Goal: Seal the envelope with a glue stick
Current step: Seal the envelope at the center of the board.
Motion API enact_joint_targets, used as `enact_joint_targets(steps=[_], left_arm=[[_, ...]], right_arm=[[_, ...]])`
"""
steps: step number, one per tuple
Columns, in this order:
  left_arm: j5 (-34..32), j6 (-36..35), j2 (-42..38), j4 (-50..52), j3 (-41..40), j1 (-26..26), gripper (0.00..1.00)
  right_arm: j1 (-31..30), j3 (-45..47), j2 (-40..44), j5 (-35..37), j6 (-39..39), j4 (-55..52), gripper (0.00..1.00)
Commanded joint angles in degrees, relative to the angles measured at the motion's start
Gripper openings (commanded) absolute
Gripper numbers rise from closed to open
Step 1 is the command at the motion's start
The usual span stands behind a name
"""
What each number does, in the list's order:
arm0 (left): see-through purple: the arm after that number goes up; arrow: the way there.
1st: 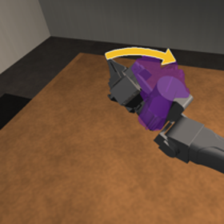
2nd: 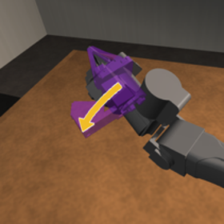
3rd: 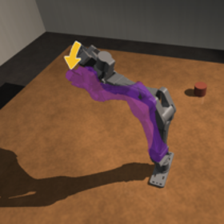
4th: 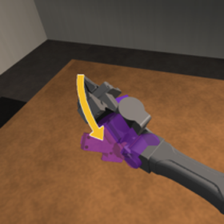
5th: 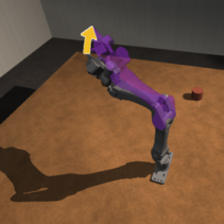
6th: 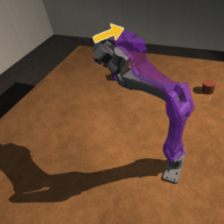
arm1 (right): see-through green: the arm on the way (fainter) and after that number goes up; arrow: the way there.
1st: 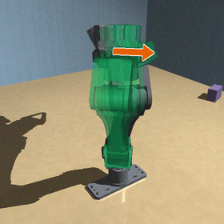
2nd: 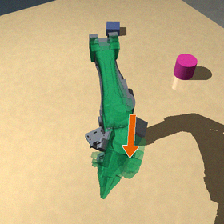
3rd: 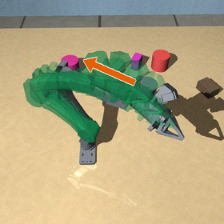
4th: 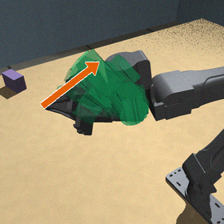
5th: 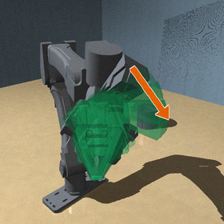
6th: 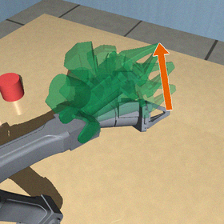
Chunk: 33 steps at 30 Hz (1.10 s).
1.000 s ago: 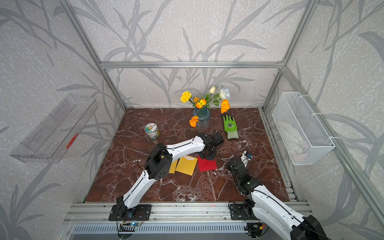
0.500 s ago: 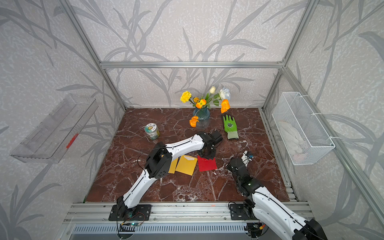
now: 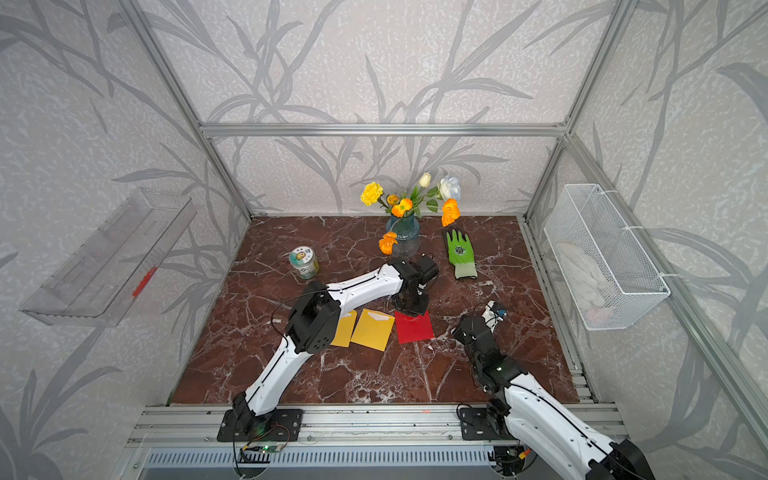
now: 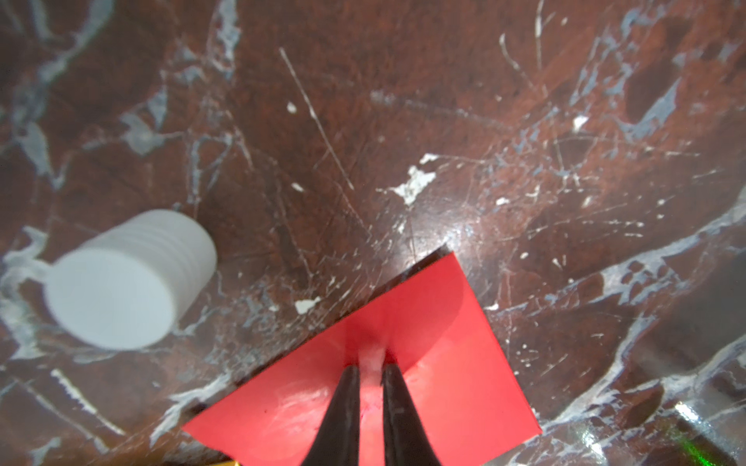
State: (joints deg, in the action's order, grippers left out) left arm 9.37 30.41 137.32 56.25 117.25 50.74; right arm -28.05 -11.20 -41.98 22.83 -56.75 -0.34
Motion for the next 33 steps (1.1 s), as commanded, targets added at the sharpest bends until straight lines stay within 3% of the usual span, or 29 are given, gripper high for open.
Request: enact_joint_targets(steps=[1, 15, 24, 33], left_arm=[[0.3, 0.7, -3.6, 0.8, -1.2, -0.4, 0.15], [0.8, 0.8, -6.9, -0.3, -0.4, -1.6, 0.17], [-1.6, 2.0, -7.4, -0.5, -5.4, -1.6, 0.03], [-2.2, 3.1, -6.2, -3.3, -8.9, -1.6, 0.01]], right_arm=[[0.4, -1.8, -0.2, -0.1, 0.8, -0.7, 0.0], [0.3, -1.9, -0.9, -0.4, 0.7, -0.6, 0.0], [0.3, -1.6, -1.0, -0.3, 0.3, -0.5, 0.0], [0.3, -1.7, -1.1, -0.2, 0.4, -0.4, 0.0]])
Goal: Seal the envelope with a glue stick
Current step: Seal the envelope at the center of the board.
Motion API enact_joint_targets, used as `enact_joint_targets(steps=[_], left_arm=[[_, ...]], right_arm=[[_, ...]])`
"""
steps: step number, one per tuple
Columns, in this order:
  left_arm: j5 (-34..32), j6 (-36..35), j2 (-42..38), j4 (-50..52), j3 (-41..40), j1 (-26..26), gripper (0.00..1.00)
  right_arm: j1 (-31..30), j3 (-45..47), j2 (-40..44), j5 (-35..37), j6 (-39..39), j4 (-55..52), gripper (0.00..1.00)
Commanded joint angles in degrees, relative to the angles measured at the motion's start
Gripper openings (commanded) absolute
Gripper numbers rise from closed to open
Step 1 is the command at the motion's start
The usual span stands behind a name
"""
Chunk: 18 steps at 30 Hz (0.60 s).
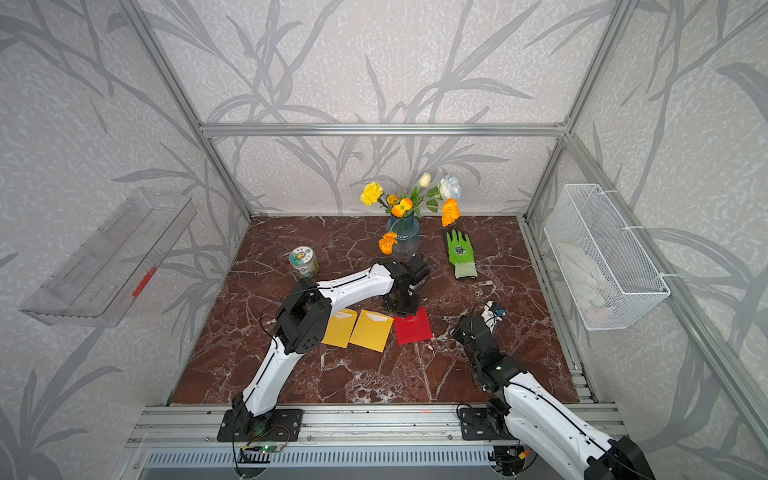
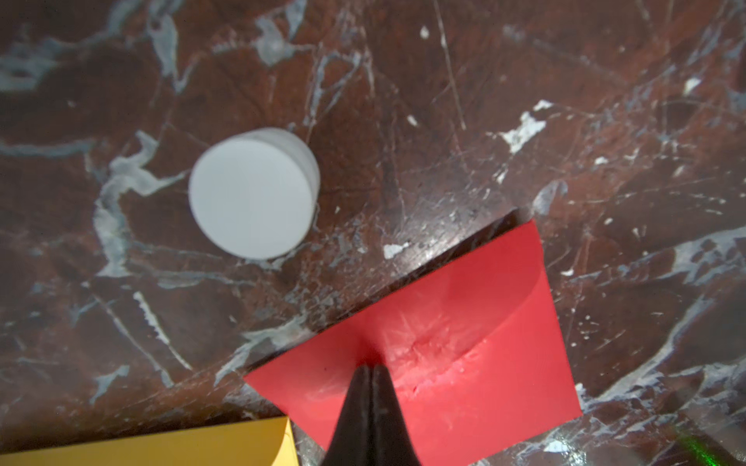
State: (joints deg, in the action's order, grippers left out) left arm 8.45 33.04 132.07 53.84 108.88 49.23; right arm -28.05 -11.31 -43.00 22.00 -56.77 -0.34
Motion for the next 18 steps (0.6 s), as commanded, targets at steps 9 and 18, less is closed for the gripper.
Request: enact_joint_targets(steps=[9, 18], left_arm=[[-1.0, 0.0, 0.9, -1.1, -0.2, -0.1, 0.01], [-5.7, -0.9, 3.6, 0.1, -2.3, 1.2, 0.02]], right_arm=[[0.3, -1.7, -0.4, 1.0, 0.5, -0.4, 0.0], [0.3, -1.9, 0.0, 1.7, 0.7, -0.9, 0.0]])
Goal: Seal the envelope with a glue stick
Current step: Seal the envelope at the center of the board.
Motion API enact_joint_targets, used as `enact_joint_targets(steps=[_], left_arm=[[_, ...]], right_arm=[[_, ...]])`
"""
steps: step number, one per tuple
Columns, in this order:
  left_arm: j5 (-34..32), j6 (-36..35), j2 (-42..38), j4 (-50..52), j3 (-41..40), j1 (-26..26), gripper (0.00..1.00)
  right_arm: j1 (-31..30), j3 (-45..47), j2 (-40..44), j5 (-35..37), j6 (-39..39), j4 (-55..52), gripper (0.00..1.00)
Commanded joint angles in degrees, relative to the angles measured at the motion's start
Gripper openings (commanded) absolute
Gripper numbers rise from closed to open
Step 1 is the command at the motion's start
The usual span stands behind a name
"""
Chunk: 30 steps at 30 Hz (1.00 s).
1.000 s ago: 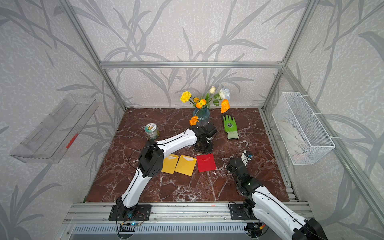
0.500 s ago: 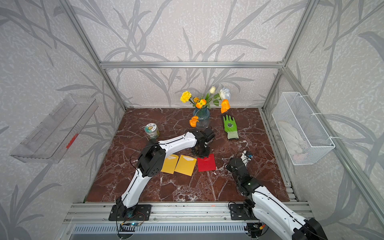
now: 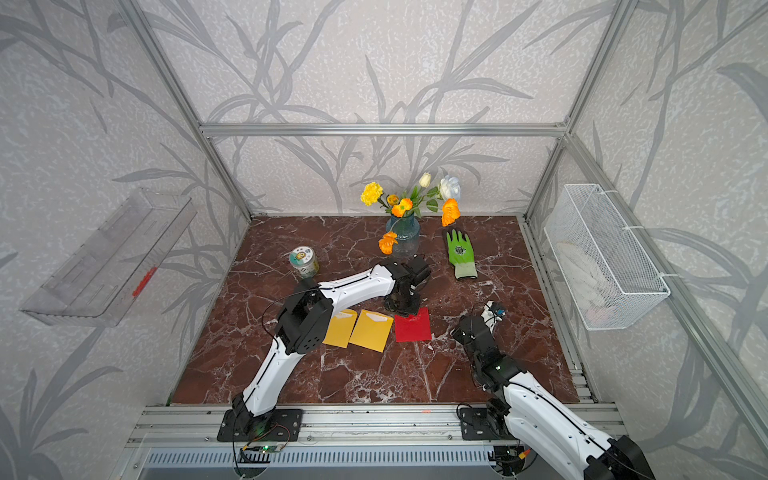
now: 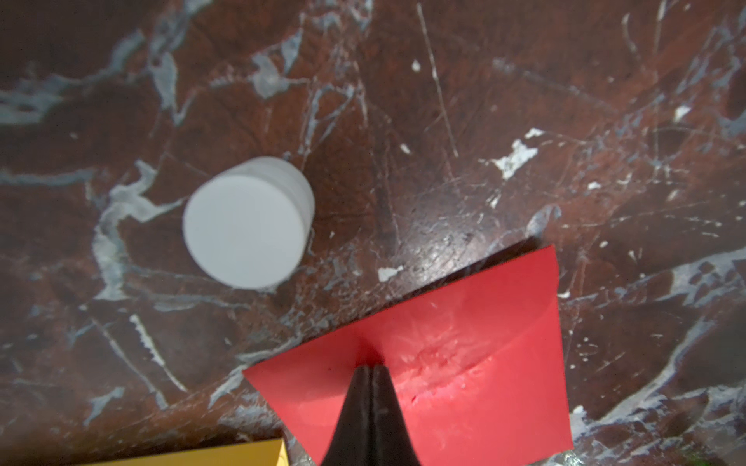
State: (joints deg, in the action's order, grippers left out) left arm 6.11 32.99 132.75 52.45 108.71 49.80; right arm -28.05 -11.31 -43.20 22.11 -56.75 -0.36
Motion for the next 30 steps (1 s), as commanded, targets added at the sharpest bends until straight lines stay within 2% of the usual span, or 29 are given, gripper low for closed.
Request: enact_joint_targets(steps=[1, 5, 14, 20, 30], left_arm=[[-4.1, -1.1, 3.5, 2.4, -2.0, 0.8, 0.02], [-4.5, -1.7, 5.1, 4.4, -1.4, 0.9, 0.03], [0.6, -0.7, 1.6, 2.8, 3.5, 0.7, 0.03], [0.8, -1.3, 0.7, 4.3, 7.3, 0.8, 0.04], [1.3, -1.1, 2.7, 4.0, 7.5, 0.8, 0.04]], right_arm=[[0.3, -1.9, 0.2, 1.7, 0.6, -0.8, 0.0], [0.3, -1.8, 0.0, 1.6, 0.3, -0.9, 0.0], [0.4, -2.2, 1.2, 1.5, 0.5, -2.2, 0.0], [0.3, -2.0, 1.7, 1.5, 0.4, -2.5, 0.0], [0.3, -2.0, 1.6, 1.6, 0.3, -2.4, 0.0]])
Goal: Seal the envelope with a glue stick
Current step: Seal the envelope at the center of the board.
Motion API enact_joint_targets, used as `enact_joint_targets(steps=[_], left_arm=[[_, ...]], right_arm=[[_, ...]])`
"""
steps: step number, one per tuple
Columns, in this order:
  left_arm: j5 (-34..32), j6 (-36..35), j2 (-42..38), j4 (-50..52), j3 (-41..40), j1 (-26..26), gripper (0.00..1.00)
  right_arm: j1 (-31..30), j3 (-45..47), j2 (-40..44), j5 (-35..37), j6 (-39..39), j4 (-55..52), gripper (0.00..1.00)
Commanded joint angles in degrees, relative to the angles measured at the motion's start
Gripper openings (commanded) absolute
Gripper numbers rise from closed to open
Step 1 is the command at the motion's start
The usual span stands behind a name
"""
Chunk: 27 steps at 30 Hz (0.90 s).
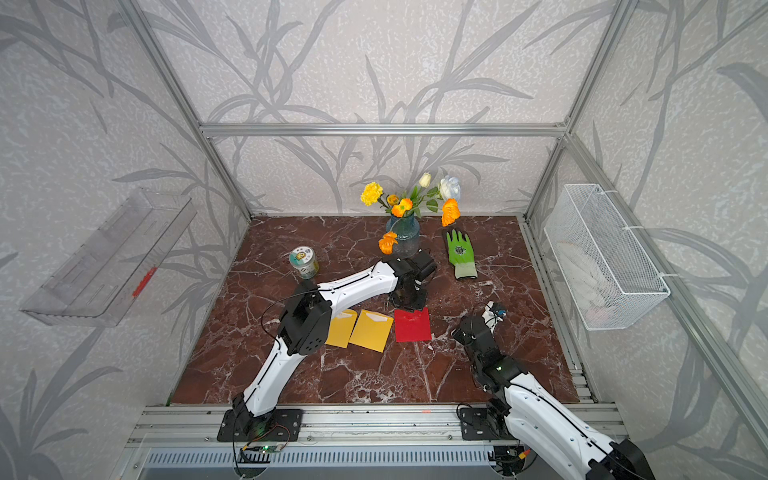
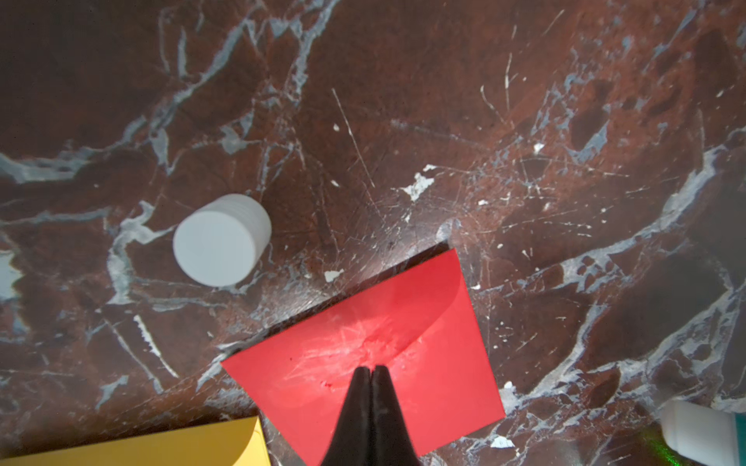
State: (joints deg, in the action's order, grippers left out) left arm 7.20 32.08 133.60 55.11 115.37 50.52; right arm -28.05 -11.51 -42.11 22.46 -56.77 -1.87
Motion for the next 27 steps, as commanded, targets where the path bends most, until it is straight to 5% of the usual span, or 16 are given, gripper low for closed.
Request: enact_joint_targets(steps=[1, 27], left_arm=[[0.3, -0.2, 2.0, 1.2, 0.7, 0.1, 0.04], [0.0, 1.1, 3.2, -2.8, -5.8, -0.3, 0.03]], right_arm=[[0.3, -1.7, 0.6, 1.2, 0.3, -0.9, 0.0], [0.3, -1.7, 0.6, 0.7, -0.1, -1.4, 0.0]])
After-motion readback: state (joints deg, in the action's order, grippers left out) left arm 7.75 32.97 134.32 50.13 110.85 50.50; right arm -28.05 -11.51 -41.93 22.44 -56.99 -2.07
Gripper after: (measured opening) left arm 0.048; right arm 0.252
